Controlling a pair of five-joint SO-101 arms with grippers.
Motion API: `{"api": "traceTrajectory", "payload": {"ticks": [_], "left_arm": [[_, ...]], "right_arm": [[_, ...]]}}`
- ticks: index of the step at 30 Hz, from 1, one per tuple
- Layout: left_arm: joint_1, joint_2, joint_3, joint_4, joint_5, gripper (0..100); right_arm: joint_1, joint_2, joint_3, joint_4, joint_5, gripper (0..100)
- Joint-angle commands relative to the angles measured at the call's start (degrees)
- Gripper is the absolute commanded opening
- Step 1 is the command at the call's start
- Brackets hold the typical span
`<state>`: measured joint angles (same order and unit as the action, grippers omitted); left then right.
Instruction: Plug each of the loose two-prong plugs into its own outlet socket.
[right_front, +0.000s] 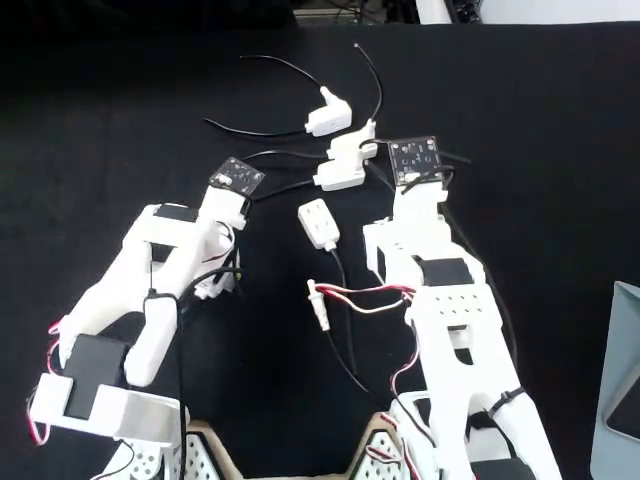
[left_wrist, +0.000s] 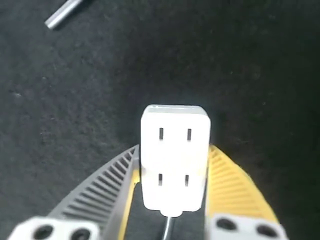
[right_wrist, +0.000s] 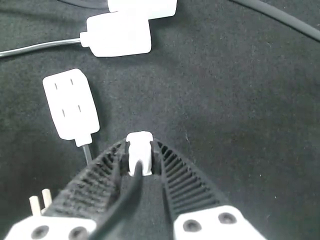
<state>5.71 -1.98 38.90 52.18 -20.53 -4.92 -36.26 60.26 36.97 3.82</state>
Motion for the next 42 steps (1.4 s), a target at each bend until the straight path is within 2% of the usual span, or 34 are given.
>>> {"api": "traceTrajectory", "payload": {"ticks": [1, 6, 12, 18, 24, 27, 31, 39, 42], "left_arm": [[1.8, -5.0, 0.4, 2.5, 2.1, 25], [1.8, -17.3, 2.2, 7.2, 2.5, 26], [-4.4, -31.7, 7.9, 7.2, 2.5, 30], [-14.1, -42.1, 15.1, 6.9, 2.5, 30], [-20.4, -51.4, 24.2, 2.0, 2.5, 29], [-23.1, -54.2, 29.6, -3.5, 6.8, 29], [-24.0, -54.9, 34.8, -9.5, 9.6, 29], [-26.8, -54.9, 35.1, -9.6, 9.7, 28], [-26.8, -54.9, 35.1, -9.6, 9.7, 28]], "right_arm": [[-1.0, 0.1, -1.8, -0.8, -0.4, 1.1], [-1.0, 0.1, -1.8, -0.8, -0.4, 1.1], [-1.9, -0.3, -2.5, 1.0, -0.1, 1.1], [-13.5, 0.0, -5.8, 5.2, -0.4, 1.1], [-25.8, 0.1, -8.7, 4.8, -0.4, 1.1], [-30.4, 0.7, -10.1, 3.5, -0.4, 1.1], [-33.1, 6.8, -11.2, -3.7, 0.1, 1.1], [-34.9, 22.2, -17.7, -10.7, 0.4, 1.1], [-36.8, 24.7, -18.3, -12.4, 4.2, 1.1]]}}
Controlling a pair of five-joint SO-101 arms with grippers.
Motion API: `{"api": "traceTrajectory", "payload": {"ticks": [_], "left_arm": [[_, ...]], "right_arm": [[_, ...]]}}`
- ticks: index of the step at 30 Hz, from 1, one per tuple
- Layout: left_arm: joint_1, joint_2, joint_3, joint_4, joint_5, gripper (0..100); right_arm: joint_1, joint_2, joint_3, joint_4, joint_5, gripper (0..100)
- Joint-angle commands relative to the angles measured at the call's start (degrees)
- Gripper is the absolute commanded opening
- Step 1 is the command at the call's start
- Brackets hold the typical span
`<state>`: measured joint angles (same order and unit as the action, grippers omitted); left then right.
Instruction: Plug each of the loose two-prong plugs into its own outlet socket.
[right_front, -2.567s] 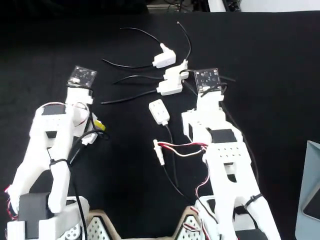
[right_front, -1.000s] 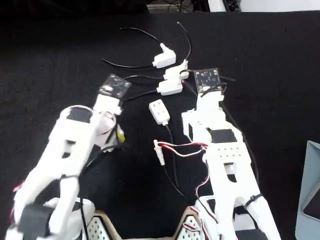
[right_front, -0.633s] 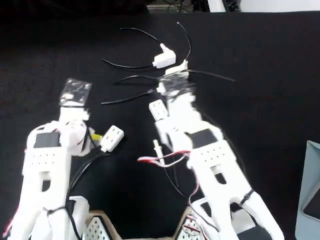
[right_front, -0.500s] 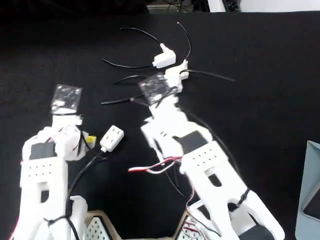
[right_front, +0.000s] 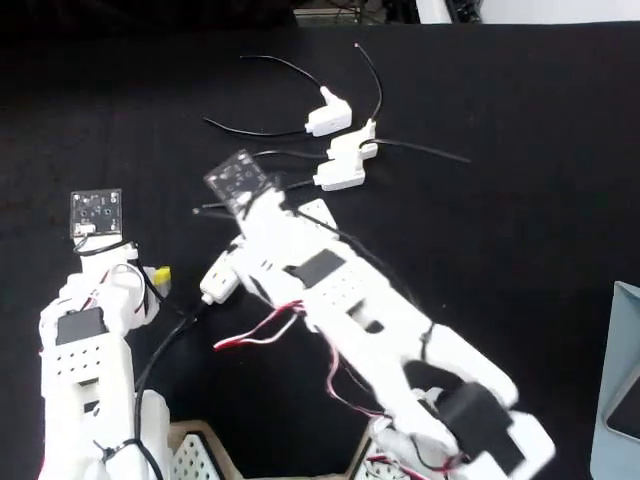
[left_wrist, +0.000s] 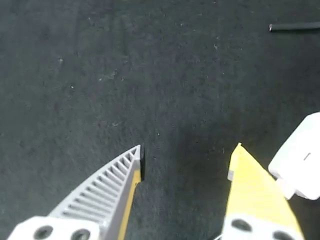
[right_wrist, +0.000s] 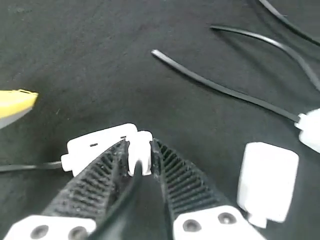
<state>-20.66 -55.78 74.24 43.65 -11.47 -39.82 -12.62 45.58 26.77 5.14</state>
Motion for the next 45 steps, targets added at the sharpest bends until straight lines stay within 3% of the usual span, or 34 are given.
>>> {"api": "traceTrajectory", "payload": {"ticks": [1, 23, 26, 33, 45], "left_arm": [[-0.4, -1.1, -0.1, -1.1, 0.6, 28], [-0.4, -1.1, 0.0, -1.1, 0.6, 28], [-0.4, -1.1, 0.0, -1.1, 0.6, 28], [-0.4, -1.1, 0.0, -1.1, 0.6, 28], [-0.3, -1.1, 0.0, -1.1, 0.6, 28]], "right_arm": [[-2.2, 1.5, -3.7, -2.6, 3.7, 1.1], [-2.3, 11.9, -6.3, -2.2, 5.0, 1.1], [-2.3, 13.1, -6.8, 1.1, 8.4, 1.1], [-2.3, 10.6, -9.5, 8.7, 8.4, 1.1], [-2.3, 9.6, -13.5, 9.5, 5.7, 1.1]]}}
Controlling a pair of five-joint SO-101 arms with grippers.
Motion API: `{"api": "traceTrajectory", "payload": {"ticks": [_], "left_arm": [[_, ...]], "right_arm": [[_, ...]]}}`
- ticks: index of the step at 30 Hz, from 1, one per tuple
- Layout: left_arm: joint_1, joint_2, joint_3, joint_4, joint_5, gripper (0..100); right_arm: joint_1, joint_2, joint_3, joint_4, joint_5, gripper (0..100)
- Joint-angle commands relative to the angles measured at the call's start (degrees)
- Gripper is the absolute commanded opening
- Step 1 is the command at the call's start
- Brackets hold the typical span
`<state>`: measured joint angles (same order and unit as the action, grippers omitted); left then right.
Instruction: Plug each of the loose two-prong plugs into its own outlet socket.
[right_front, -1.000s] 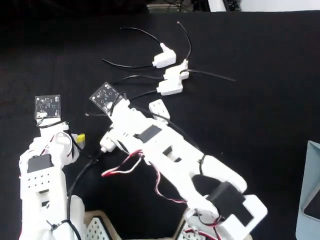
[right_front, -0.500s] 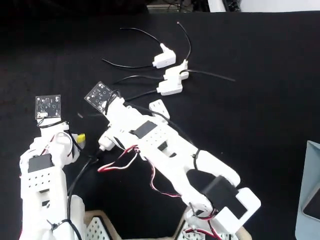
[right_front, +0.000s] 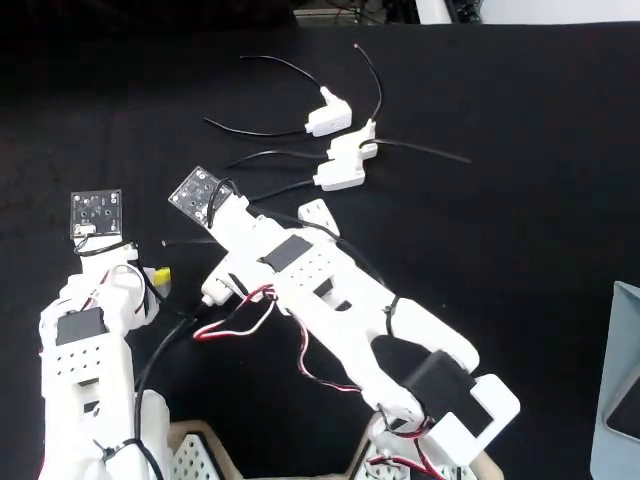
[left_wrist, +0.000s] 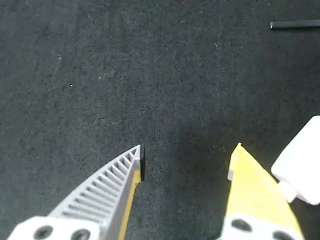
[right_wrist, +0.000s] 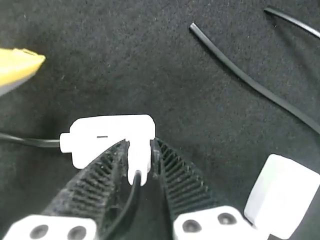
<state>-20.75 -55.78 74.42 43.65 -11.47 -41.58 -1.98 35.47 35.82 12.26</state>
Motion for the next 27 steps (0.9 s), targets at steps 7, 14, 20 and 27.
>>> {"api": "traceTrajectory", "payload": {"ticks": [7, 14, 20, 27], "left_arm": [[-0.2, -1.1, -0.2, -1.1, 0.6, 28], [-0.2, -1.1, -0.2, -1.1, 0.6, 28], [-0.3, -1.1, 0.3, -1.3, 0.6, 28], [-0.7, -1.5, 0.7, -1.4, 0.6, 28]], "right_arm": [[-0.6, 0.9, -5.6, 3.3, -1.5, 1.1], [-1.1, 9.6, -6.9, 3.1, -1.5, 1.1], [-1.1, 13.8, -7.0, 3.1, -1.5, 1.1], [2.5, 11.0, -9.4, 3.2, -1.5, 1.1]]}}
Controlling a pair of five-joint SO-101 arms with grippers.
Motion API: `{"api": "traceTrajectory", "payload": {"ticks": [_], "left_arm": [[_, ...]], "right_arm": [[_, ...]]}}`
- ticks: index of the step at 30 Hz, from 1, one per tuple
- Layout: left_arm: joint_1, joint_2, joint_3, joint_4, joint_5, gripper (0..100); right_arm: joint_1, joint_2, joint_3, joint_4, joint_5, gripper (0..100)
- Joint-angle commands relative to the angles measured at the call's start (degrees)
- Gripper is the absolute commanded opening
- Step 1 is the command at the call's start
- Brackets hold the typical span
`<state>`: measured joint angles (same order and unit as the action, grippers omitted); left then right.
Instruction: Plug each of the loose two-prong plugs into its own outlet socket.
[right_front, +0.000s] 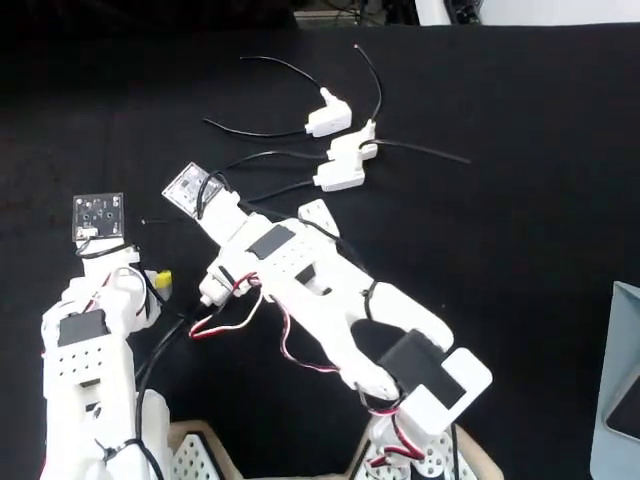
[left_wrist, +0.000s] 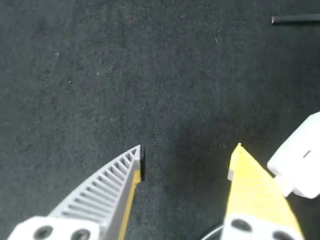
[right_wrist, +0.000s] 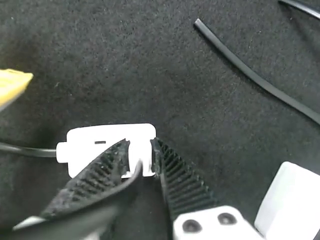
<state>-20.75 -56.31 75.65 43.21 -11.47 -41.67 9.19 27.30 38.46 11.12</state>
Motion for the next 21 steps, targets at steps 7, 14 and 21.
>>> {"api": "traceTrajectory", "payload": {"ticks": [7, 14, 21], "left_arm": [[-3.9, -1.1, -1.9, -1.0, 4.0, 28], [-4.7, -1.1, -2.2, -0.8, 4.2, 28], [-4.7, -1.1, -2.2, -0.7, 4.2, 28]], "right_arm": [[14.1, -0.8, -11.9, 0.5, 0.0, 1.2], [21.5, 5.1, -29.2, 0.4, 0.0, 1.5], [24.3, 19.1, -44.8, 9.0, -0.4, 13.2]]}}
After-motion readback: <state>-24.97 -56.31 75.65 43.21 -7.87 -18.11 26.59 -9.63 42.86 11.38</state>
